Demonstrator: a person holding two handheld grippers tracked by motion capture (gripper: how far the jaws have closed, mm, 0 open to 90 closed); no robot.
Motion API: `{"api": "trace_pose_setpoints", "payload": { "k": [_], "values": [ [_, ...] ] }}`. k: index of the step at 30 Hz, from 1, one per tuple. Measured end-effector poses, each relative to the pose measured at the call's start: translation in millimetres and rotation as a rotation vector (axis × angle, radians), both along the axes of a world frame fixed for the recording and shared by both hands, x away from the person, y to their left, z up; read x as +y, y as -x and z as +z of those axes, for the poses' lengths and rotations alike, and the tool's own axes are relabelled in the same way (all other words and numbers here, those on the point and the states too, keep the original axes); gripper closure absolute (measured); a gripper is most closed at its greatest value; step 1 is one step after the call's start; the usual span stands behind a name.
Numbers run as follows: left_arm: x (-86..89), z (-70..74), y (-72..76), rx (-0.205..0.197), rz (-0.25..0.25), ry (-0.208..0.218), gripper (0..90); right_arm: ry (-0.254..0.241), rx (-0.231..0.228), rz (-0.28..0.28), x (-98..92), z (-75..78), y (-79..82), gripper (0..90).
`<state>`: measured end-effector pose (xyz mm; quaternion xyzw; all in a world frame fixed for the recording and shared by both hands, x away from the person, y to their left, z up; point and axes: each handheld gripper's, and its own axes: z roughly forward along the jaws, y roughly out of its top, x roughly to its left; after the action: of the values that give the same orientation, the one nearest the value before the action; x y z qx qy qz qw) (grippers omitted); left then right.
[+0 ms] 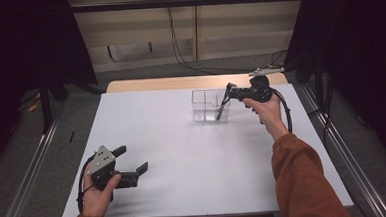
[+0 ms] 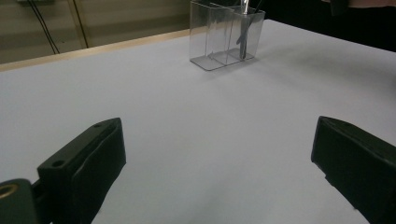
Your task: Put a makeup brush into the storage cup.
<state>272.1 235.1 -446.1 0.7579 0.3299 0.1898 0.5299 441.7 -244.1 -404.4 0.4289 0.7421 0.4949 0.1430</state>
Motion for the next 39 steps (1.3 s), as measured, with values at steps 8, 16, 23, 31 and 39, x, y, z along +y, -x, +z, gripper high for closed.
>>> {"api": "trace_pose_setpoints", "payload": {
  "k": [8, 16, 23, 31, 39],
  "values": [
    [-0.1, -0.1, 0.0, -0.001, -0.002, -0.001, 3.1, -0.01, -0.012, -0.003, 1.6, 0.1, 1.2, 61.7],
    [0.0, 0.0, 0.0, -0.001, -0.001, -0.002, 3.1, -0.027, 0.002, 0.05, 2.7, -1.7, -0.7, 85.0],
    [0.0, 0.0, 0.0, 0.0, -0.002, -0.001, 3.1, -0.024, 0.019, 0.053, 5.0, -2.6, -3.2, 84.8],
    [0.1, -0.1, -0.2, 0.0, -0.002, -0.002, 3.1, -0.027, -0.008, 0.036, 6.1, -2.3, -2.1, 69.3],
    [0.0, 0.0, 0.0, 0.0, -0.001, 0.001, 3.1, -0.04, -0.032, -0.01, 2.9, 1.2, 2.8, 40.2]
  ]
}}
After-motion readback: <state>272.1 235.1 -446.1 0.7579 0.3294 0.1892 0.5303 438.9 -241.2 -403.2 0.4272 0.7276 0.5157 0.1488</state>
